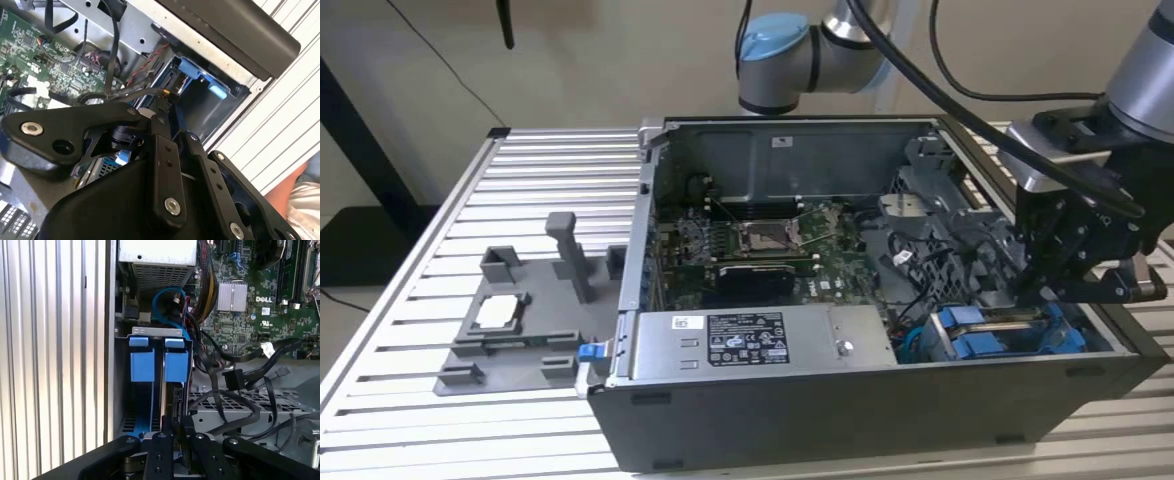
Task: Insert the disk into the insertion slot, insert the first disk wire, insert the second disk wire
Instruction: 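Insert the first disk wire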
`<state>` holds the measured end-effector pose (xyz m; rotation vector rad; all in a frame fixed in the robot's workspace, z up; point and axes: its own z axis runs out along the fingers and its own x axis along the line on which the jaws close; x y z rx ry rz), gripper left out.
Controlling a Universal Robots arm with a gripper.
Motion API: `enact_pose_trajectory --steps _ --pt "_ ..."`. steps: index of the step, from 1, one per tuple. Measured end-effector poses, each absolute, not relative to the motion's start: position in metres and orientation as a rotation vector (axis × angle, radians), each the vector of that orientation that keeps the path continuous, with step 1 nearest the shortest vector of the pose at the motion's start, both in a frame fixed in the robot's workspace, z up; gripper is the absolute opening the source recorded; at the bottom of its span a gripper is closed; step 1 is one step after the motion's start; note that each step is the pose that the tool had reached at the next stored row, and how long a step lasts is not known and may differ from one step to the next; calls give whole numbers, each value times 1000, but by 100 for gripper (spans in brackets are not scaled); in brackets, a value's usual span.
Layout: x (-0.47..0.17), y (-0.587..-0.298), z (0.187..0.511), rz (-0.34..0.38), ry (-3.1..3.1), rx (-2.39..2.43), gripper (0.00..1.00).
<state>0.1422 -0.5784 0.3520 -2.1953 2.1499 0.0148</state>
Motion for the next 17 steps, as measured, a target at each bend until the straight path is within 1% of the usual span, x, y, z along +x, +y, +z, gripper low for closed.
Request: enact_pose_trajectory --steps 17 --pt "143 -572 344 13 2151 -2195 19"
